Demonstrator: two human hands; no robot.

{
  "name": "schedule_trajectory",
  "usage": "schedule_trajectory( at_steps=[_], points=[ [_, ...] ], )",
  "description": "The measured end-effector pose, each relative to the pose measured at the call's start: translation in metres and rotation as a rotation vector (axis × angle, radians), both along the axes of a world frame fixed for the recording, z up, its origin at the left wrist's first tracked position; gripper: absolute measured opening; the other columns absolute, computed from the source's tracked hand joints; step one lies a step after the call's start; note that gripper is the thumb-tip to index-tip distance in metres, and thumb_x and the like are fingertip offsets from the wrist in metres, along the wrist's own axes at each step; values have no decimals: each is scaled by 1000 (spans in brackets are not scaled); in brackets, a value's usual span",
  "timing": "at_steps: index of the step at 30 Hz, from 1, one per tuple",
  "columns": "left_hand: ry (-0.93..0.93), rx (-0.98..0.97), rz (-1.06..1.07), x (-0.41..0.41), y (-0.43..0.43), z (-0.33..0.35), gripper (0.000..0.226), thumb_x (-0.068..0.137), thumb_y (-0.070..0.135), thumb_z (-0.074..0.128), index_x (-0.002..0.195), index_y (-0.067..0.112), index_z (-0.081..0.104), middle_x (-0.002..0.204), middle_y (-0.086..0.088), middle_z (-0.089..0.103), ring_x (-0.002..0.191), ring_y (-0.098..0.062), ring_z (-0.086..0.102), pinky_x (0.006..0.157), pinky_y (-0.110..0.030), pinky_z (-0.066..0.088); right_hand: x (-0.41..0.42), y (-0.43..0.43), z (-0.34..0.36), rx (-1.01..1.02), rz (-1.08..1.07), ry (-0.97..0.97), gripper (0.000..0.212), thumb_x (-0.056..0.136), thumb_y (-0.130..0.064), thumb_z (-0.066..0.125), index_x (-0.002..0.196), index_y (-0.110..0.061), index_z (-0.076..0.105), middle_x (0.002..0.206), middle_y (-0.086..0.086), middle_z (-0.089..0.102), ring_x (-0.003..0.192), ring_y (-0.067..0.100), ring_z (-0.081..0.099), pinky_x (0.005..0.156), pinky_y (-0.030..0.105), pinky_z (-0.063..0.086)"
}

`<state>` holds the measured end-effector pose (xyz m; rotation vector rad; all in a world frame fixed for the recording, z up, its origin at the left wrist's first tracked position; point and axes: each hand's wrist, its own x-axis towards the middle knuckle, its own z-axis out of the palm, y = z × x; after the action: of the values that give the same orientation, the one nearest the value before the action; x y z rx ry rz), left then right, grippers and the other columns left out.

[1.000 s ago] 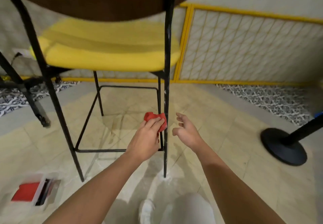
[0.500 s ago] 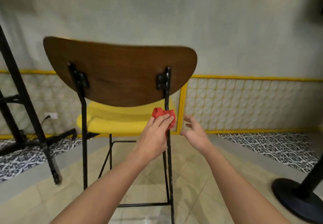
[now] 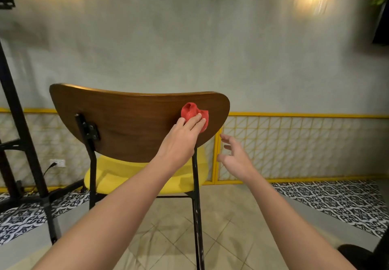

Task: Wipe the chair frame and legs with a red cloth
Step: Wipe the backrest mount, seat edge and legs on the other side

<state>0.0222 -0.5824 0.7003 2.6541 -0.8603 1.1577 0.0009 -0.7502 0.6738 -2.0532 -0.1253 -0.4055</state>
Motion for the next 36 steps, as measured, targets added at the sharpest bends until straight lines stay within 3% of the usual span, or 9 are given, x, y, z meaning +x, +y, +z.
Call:
schedule_trajectory(
  at_steps=[4, 7, 9, 15, 18, 22, 24, 30, 36],
  points=[
    [50, -37, 93, 8, -1, -17, 74, 81, -9, 57, 146, 2, 25, 154, -12, 27, 89, -27, 44, 81, -36, 47, 8, 0, 2, -26, 12, 6, 65, 84, -5, 58, 143, -20, 33, 147, 0, 36, 133, 16, 36, 103, 31, 35],
    [146, -77, 164, 6, -9, -29, 77, 89, -4, 46, 150, 6, 1, 160, -7, 0, 91, -21, 30, 80, -28, 40, 11, 3, -3, -24, 20, 19, 66, 84, -4, 58, 143, -19, 34, 147, 2, 36, 133, 18, 36, 106, 34, 36],
    [156, -92, 186, 6, -14, -32, 76, 91, -2, 42, 150, 6, -6, 159, -7, -8, 94, -21, 30, 82, -27, 38, 11, 5, -7, -21, 26, 25, 65, 83, -3, 57, 143, -17, 34, 146, 3, 37, 133, 19, 36, 104, 32, 35],
    [125, -46, 192, 5, -9, -41, 76, 84, 0, 55, 148, 1, 16, 157, -14, 15, 87, -23, 40, 83, -30, 44, 11, 12, -13, -35, 35, 48, 64, 85, -5, 58, 143, -18, 34, 146, 2, 37, 132, 18, 37, 99, 27, 34],
    [127, 24, 163, 3, -4, -37, 73, 91, 3, 45, 150, 4, 2, 159, -10, 1, 106, -25, 39, 98, -29, 36, 12, 16, -10, -46, 26, 39, 64, 85, -7, 58, 143, -18, 34, 146, 1, 37, 132, 17, 37, 103, 28, 34],
    [105, -63, 84, 4, 1, -30, 76, 87, -3, 50, 150, 5, 8, 158, -9, 15, 115, -28, 40, 97, -32, 40, 12, 20, -1, -42, 22, 12, 67, 85, -6, 58, 144, -20, 31, 149, 1, 33, 135, 18, 34, 102, 27, 33],
    [113, -92, 64, 5, -1, -25, 80, 86, -2, 53, 150, 6, 6, 158, -9, 12, 121, -28, 37, 98, -31, 41, 13, 22, 5, -44, 21, -13, 70, 84, -7, 59, 146, -21, 28, 150, 1, 31, 137, 18, 32, 107, 30, 33],
    [213, -184, 128, 2, -15, -34, 84, 88, 2, 53, 150, 7, -4, 160, -5, -1, 119, -24, 34, 92, -27, 39, 15, 24, 15, -80, 20, -29, 74, 82, -8, 59, 147, -23, 26, 151, -1, 32, 139, 16, 29, 111, 35, 32],
    [201, -113, 121, -4, -11, -32, 78, 88, 2, 48, 150, 7, 1, 159, -6, 8, 126, -25, 30, 102, -29, 34, 13, 21, 9, -78, 10, -6, 74, 83, -8, 60, 147, -23, 27, 151, 0, 31, 139, 16, 29, 111, 34, 31]
  ],
)
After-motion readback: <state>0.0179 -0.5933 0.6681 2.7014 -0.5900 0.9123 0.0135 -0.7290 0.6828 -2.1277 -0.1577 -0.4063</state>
